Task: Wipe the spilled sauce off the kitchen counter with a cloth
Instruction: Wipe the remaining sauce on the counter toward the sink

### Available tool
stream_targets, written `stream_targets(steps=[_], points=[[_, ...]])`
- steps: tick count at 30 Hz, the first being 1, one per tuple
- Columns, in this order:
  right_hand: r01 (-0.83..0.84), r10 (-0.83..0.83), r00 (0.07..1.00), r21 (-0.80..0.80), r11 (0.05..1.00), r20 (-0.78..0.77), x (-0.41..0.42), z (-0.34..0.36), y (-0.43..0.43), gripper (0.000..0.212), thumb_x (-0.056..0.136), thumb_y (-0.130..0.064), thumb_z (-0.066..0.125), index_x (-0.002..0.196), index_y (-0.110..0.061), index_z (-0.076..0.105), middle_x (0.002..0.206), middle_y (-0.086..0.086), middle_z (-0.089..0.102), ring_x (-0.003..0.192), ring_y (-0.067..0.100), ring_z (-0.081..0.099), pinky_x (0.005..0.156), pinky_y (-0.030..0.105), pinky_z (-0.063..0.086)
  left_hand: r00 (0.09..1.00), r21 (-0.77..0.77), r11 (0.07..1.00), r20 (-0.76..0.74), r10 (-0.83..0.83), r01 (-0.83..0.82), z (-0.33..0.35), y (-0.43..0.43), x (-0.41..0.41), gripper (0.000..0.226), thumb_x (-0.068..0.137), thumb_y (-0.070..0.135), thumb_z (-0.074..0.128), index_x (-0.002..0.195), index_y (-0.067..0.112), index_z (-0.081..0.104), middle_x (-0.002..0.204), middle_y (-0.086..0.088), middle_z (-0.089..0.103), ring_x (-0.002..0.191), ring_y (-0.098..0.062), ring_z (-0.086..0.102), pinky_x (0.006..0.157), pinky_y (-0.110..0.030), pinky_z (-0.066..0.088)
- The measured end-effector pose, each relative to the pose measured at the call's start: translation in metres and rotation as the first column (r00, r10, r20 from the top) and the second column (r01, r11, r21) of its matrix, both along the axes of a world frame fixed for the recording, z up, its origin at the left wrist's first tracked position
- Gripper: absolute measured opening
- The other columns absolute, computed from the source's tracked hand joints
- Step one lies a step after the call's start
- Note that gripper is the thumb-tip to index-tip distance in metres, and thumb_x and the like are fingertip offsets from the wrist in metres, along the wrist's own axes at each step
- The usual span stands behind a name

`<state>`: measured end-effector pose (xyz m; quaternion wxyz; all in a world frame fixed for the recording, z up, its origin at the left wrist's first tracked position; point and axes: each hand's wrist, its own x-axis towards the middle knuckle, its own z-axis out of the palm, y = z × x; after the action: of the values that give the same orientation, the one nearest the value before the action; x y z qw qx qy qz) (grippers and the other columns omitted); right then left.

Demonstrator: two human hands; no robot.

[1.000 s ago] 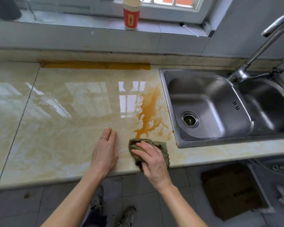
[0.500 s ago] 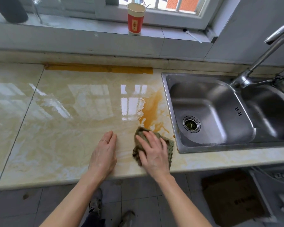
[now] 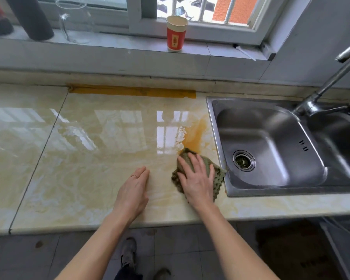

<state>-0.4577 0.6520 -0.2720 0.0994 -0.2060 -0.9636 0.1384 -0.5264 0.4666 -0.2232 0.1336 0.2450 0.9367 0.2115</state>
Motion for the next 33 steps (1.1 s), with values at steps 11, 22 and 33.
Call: stream_targets(steps=[11, 22, 33], points=[[-0.157, 0.156, 0.987, -0.036, 0.987, -0.048, -0.013, -0.003, -0.015, 0.049, 0.09, -0.028, 0.041, 0.138, -0.033, 0.05, 0.149, -0.003, 0.043, 0.143, 0.021, 0.031, 0.115, 0.052, 0.019, 0.995, -0.106, 0.992, -0.079, 0.061, -0.069, 0.019, 0.019, -0.012, 0.04, 0.09, 0.009, 0.04, 0.129, 0.015, 0.047, 0.12, -0.006, 0.056, 0.105, -0.03, 0.053, 0.076, -0.038, 0.048], [-0.031, 0.033, 0.998, -0.042, 0.999, 0.046, -0.03, -0.001, -0.032, 0.052, 0.093, -0.033, 0.042, 0.145, -0.037, 0.038, 0.157, -0.005, 0.03, 0.149, 0.018, 0.016, 0.116, 0.055, 0.001, 0.997, 0.045, 0.999, -0.077, 0.021, -0.018, 0.01, 0.024, -0.048, 0.041, 0.082, -0.002, 0.049, 0.122, 0.006, 0.056, 0.128, -0.016, 0.053, 0.109, -0.036, 0.051, 0.082, -0.039, 0.048], [0.046, -0.046, 0.998, -0.003, 0.999, 0.038, -0.043, -0.001, -0.032, 0.054, 0.091, -0.04, 0.033, 0.145, -0.036, 0.04, 0.156, -0.003, 0.034, 0.147, 0.02, 0.021, 0.116, 0.055, 0.006, 1.0, 0.078, 0.997, -0.028, -0.009, 0.011, 0.01, 0.034, -0.078, 0.046, 0.085, -0.001, 0.043, 0.13, 0.008, 0.049, 0.146, -0.012, 0.038, 0.129, -0.03, 0.042, 0.097, -0.036, 0.042]])
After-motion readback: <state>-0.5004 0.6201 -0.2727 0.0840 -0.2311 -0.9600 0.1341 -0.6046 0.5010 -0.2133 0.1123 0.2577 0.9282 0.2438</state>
